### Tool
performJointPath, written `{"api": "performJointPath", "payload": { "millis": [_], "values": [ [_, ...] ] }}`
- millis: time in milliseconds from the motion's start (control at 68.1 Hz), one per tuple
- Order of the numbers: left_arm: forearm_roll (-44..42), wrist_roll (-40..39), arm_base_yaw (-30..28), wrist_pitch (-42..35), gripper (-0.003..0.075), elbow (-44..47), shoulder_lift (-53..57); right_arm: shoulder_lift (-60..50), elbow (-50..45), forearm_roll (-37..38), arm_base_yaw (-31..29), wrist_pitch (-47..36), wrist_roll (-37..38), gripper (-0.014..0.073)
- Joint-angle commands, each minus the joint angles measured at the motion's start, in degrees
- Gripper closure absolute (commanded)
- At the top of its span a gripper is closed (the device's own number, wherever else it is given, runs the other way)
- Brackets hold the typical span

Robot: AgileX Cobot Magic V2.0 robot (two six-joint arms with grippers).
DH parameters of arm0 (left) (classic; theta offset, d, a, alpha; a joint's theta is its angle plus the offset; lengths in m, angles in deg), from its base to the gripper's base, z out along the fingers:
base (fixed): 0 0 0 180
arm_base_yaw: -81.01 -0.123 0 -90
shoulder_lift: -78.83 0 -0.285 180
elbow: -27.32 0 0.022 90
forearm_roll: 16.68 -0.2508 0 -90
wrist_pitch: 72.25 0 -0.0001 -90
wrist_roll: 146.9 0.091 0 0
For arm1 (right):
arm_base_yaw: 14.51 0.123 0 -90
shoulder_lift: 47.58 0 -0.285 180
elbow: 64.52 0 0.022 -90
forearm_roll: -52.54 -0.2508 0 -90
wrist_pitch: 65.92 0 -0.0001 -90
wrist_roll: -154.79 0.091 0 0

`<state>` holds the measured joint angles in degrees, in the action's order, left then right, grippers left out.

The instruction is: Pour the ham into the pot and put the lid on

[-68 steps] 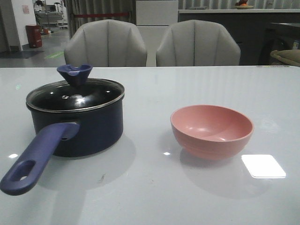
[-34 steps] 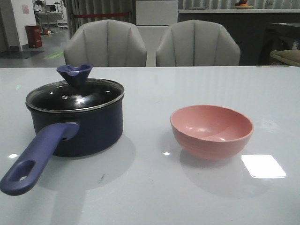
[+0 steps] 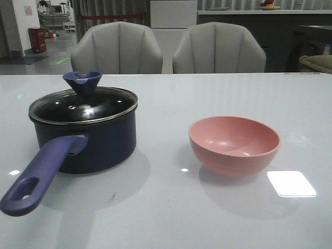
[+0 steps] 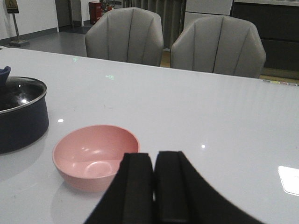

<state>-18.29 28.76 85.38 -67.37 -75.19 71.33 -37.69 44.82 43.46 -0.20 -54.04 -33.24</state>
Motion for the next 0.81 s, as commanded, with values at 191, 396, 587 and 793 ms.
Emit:
{"api": "performJointPath", "payload": {
  "millis": [191, 396, 587, 793],
  "values": [
    [-0.1, -0.5, 0.2, -4.9, 0.0587, 1.2, 1.1, 0.6, 1.6, 0.1, -0.2, -4.8, -0.5, 0.0445],
    [-0.1, -0.5, 0.2, -4.9, 0.0587, 1.2, 1.1, 0.6, 1.6, 0.1, -0.2, -4.8, -0.5, 0.0445],
    [-0.1, -0.5, 0.2, -4.9, 0.0587, 1.2, 1.1, 0.6, 0.3, 3.7, -1.5, -6.8, -0.4, 0.0445],
    [-0.1, -0.5, 0.2, -4.9, 0.0587, 1.2, 1.1, 0.3, -3.6, 4.7, -8.2, -12.7, 3.6, 0.0445]
  ]
}}
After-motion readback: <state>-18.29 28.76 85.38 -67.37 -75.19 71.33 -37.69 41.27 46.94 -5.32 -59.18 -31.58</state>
